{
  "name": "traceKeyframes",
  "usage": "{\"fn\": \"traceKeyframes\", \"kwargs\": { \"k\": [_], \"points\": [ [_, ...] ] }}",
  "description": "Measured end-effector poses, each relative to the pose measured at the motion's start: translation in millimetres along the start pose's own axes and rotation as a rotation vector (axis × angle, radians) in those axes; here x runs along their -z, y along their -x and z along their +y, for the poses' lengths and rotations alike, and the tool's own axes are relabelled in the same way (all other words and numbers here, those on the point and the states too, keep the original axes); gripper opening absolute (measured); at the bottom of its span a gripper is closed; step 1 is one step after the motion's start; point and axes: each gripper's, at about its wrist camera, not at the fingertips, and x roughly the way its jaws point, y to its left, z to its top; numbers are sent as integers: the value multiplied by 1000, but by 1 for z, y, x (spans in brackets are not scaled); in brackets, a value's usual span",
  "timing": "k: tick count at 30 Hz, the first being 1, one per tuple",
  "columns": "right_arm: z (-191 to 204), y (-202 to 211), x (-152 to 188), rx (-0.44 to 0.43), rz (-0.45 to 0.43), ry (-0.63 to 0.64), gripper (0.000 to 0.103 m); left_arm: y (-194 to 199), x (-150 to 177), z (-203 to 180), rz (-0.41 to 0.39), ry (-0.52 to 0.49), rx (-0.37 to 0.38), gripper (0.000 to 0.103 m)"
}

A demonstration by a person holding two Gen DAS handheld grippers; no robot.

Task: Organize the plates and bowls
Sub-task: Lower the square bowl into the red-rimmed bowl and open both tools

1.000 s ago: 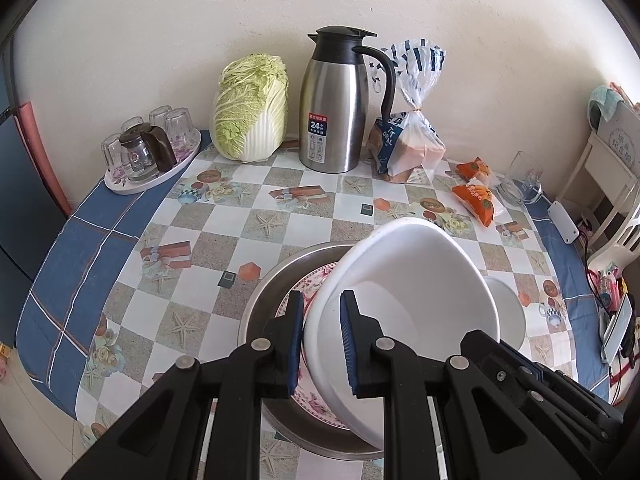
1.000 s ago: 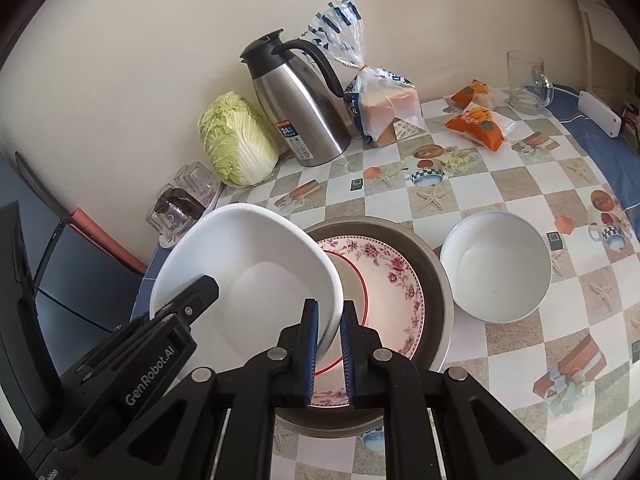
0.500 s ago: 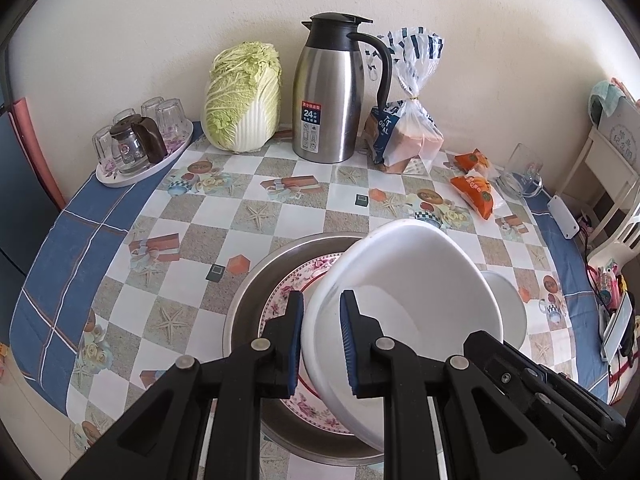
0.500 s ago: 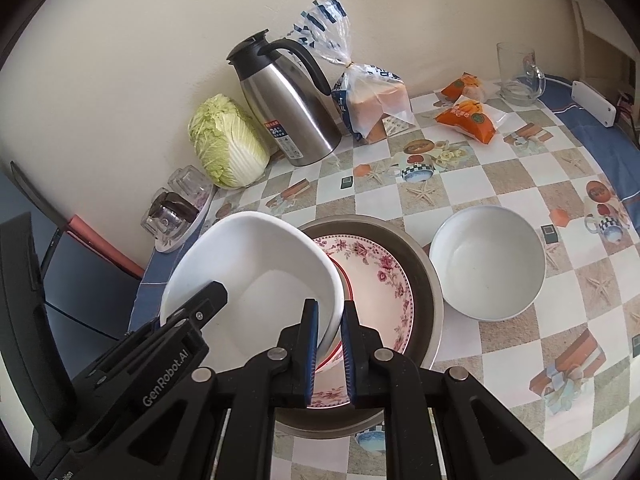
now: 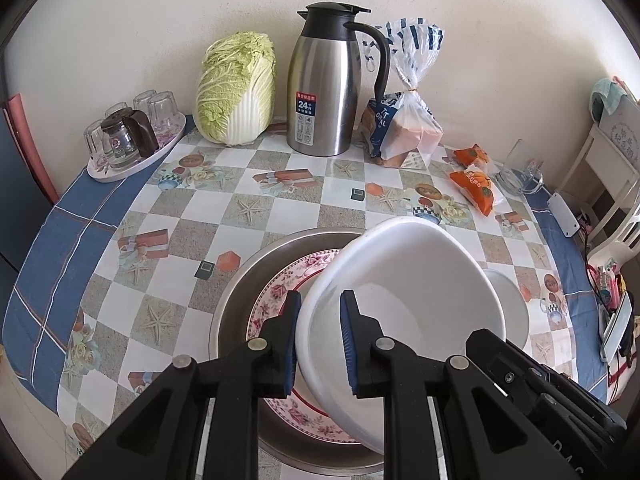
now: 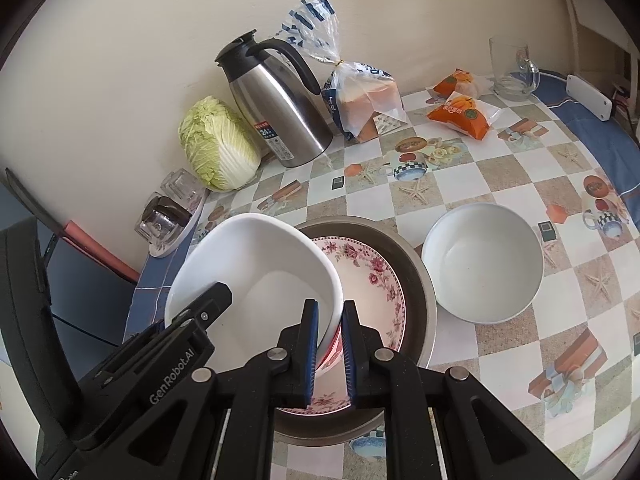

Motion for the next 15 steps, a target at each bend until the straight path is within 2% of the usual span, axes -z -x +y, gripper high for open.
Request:
{"fn": "traceKeyframes", "kwargs": {
  "k": [15],
  "points": [
    [-1, -20, 3, -8, 35, -8, 14, -18, 3, 12, 67, 51, -5, 19]
  ]
}}
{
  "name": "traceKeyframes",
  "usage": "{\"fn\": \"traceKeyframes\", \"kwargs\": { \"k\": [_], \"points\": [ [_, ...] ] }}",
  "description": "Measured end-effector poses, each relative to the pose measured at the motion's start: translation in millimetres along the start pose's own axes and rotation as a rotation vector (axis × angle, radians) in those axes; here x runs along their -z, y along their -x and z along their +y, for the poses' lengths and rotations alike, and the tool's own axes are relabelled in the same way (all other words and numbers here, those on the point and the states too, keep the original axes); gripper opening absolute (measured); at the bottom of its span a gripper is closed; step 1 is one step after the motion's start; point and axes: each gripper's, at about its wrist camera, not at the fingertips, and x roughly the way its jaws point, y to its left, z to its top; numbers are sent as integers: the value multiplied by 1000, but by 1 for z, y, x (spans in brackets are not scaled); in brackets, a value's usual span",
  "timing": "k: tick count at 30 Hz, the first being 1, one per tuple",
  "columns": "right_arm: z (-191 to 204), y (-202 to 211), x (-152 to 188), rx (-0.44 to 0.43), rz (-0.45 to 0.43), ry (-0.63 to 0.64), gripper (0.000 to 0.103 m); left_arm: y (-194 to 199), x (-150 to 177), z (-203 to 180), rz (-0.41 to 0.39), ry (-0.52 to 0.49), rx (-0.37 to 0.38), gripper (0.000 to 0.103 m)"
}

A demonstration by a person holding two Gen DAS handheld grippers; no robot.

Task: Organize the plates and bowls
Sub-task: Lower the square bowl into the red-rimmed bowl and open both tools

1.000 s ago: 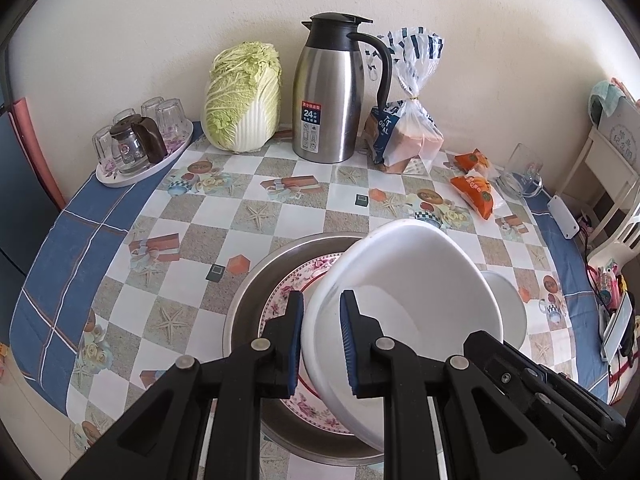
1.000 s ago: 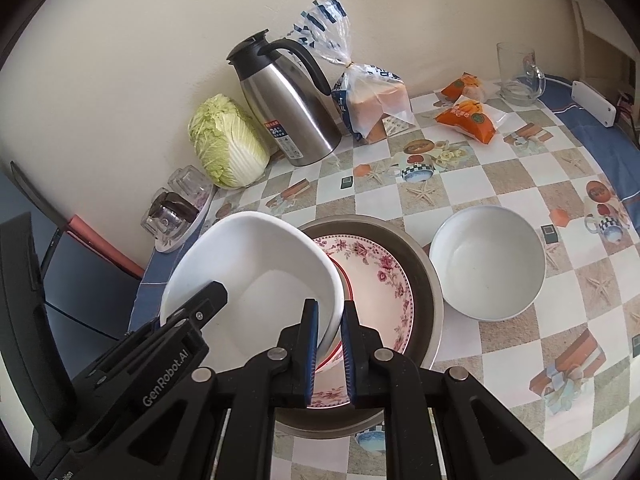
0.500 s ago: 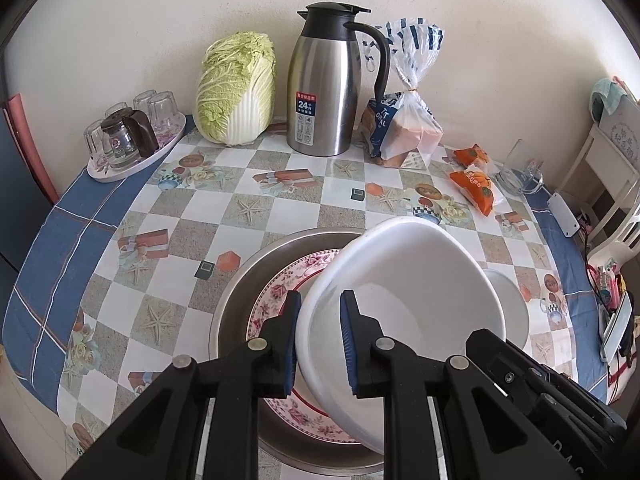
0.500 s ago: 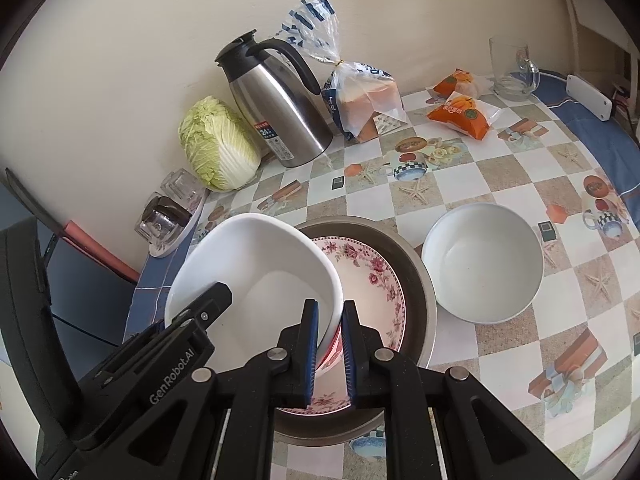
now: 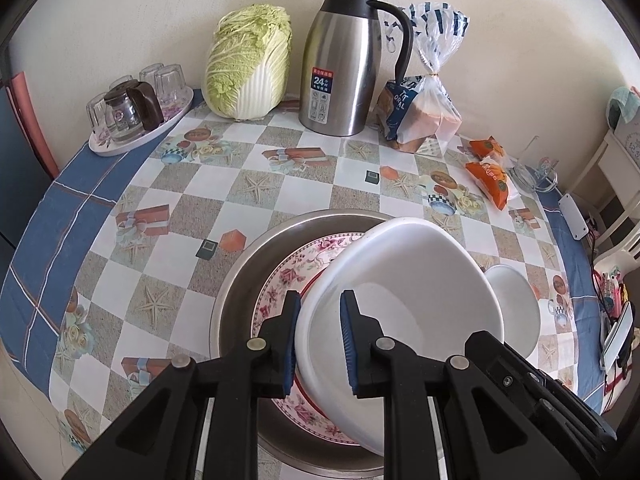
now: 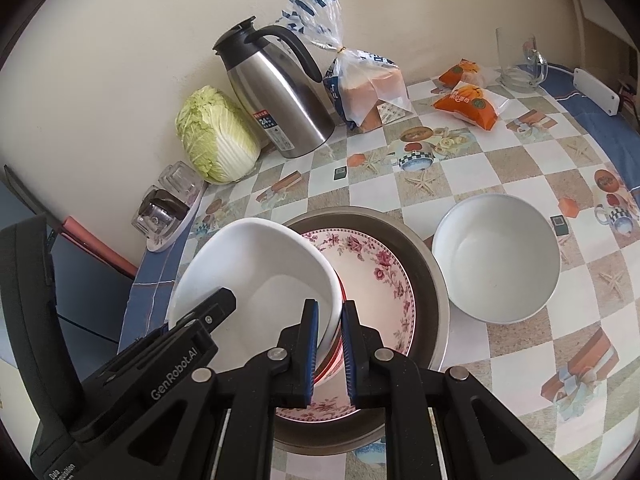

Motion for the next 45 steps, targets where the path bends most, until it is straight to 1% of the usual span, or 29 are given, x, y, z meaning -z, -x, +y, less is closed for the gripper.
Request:
{"fn": "traceKeyframes", "kwargs": {
  "k": [13, 15, 21, 25, 29, 45],
  "points": [
    [-3, -9, 1, 5, 24, -11, 14, -5, 0, 1, 22, 9, -6, 19],
    [-3, -9, 1, 5, 23, -11, 14, -5, -1, 2, 23, 11, -6, 21],
    [-3, -8, 0, -2, 23, -16, 15, -4, -1, 3, 25, 22, 2, 22],
    [-3, -8, -1, -3, 23, -17, 15, -2, -2, 5, 16, 27, 3, 23],
    [-2, -6, -2, -16, 20, -20, 16, 3, -3, 5, 0, 28, 9, 27],
    [-5, 1, -7, -45, 2, -30, 16, 10, -4, 4, -15, 35, 16, 28]
  ]
}}
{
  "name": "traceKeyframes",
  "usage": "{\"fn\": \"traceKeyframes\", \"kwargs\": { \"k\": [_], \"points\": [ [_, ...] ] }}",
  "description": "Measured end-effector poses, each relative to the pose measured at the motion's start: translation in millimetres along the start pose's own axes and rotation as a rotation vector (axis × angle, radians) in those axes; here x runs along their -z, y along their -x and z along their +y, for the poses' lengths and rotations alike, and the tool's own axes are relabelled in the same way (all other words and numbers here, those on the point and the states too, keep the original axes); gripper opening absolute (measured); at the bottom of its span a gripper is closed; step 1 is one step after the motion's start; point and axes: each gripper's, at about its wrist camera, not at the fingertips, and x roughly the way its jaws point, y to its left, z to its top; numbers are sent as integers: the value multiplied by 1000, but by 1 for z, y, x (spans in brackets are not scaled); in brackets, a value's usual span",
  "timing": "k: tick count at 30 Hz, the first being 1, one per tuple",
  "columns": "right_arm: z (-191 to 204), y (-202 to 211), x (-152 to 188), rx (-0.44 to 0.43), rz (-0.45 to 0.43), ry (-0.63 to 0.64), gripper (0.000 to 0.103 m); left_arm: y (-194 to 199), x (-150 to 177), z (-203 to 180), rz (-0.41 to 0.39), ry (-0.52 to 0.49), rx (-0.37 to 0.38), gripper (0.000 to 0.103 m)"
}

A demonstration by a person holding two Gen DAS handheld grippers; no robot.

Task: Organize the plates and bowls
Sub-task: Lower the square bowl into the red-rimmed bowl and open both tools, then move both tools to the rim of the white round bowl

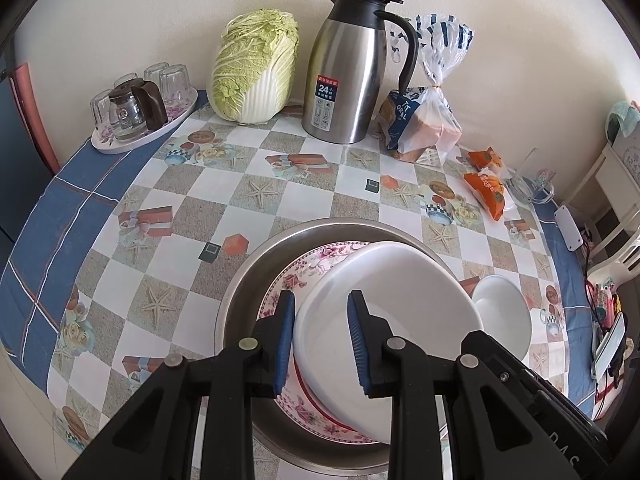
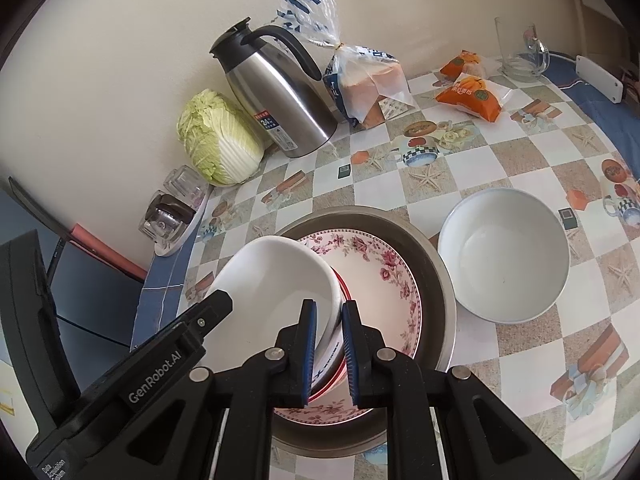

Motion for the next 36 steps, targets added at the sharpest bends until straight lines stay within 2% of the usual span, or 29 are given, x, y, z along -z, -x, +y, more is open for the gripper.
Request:
{"fn": "traceKeyframes", "kwargs": {
  "k": [5, 7, 8, 9, 12, 13, 14, 16, 17, 18, 20, 21, 26, 30, 36],
  "points": [
    [-1, 8, -3, -14, -21, -5, 16, 10, -2, 0, -28, 0, 9, 29],
    [-1, 13, -5, -7, -33, 0, 16, 14, -3, -1, -38, -2, 12, 42],
    [-2, 14, -6, 8, -38, 3, 16, 15, -4, -1, -42, 1, 11, 54],
    [-3, 16, -7, 29, -40, 9, 16, 16, -4, -1, -45, 6, 9, 60],
    [-9, 16, -9, 84, -38, 14, 16, 17, -5, 2, -44, 17, 1, 64],
    [-11, 16, -9, 98, -36, 13, 20, 18, -5, 3, -43, 24, -2, 66],
    [-13, 16, -10, 111, -34, 13, 29, 18, -5, 4, -43, 31, -5, 70],
    [-17, 17, -11, 138, -36, 16, 39, 18, -5, 7, -43, 48, -9, 73],
    [-19, 18, -12, 146, -39, 14, 40, 18, -4, 8, -43, 56, -11, 75],
    [-22, 19, -12, 146, -41, 8, 41, 18, -4, 9, -43, 63, -18, 80],
    [-26, 19, -14, 147, -42, -3, 55, 18, -4, 11, -51, 73, -43, 91],
    [-27, 20, -14, 151, -45, -4, 60, 17, -4, 12, -55, 75, -60, 93],
    [-33, 22, -16, 174, -62, -5, 74, 14, -3, 15, -45, 80, -103, 94],
    [-39, 24, -18, 177, -67, -10, 77, 16, -3, 11, -62, 77, -108, 94],
    [-55, 30, -21, 195, -80, -36, 91, 18, -4, -8, -74, 77, -72, 96]
  ]
}}
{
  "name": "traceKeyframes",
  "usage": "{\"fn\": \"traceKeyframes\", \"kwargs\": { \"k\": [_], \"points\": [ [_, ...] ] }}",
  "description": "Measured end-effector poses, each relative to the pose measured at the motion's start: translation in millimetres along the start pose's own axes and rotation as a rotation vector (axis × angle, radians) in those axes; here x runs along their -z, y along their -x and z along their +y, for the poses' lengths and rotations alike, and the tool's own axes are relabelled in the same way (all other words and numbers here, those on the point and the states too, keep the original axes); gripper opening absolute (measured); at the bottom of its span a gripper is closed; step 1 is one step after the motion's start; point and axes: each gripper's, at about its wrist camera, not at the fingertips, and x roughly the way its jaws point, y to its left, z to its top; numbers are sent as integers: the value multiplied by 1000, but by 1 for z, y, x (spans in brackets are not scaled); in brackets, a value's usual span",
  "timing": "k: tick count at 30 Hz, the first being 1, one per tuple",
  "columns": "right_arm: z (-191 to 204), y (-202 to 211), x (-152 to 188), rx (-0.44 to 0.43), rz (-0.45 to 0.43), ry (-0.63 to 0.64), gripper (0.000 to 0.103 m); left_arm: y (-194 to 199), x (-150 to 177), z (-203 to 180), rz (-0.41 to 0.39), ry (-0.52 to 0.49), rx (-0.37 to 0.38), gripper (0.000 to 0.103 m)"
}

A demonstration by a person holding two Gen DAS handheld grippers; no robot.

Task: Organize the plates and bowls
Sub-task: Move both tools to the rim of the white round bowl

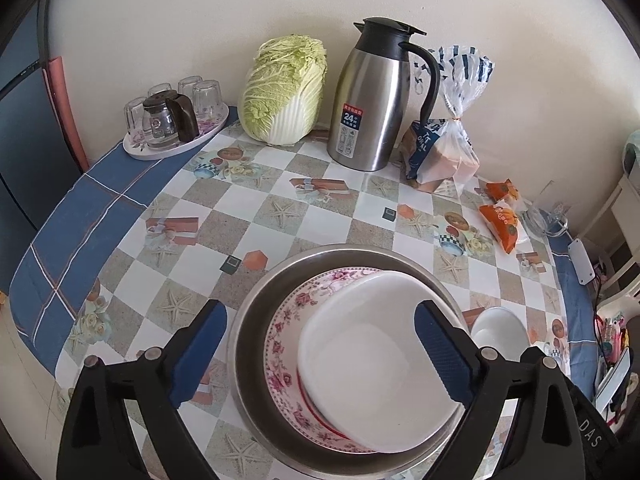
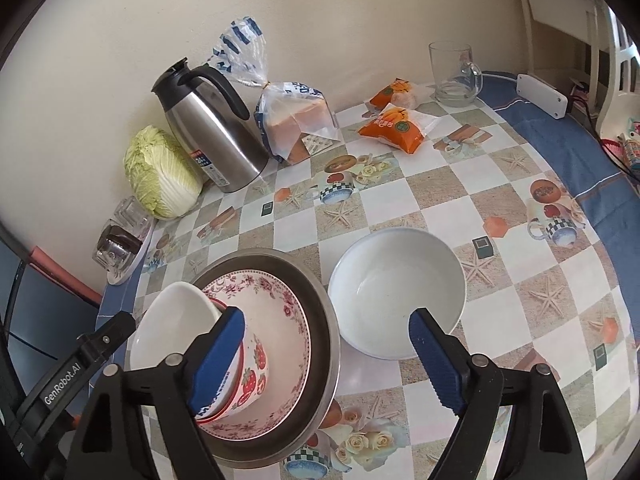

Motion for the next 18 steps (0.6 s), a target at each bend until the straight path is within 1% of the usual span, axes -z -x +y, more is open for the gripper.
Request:
{"fn": "traceKeyframes", "kwargs": {
  "k": [4, 7, 18],
  "points": [
    [-17, 3, -3, 14, -6, -23, 100, 7, 0, -20, -27, -19, 25, 96],
    [-32, 6, -6, 25, -19, -46, 103, 10, 1, -38, -43, -45, 48, 96],
    [-99, 17, -17, 121, -52, -155, 103, 11, 9, -120, -44, -231, 130, 97]
  ]
}}
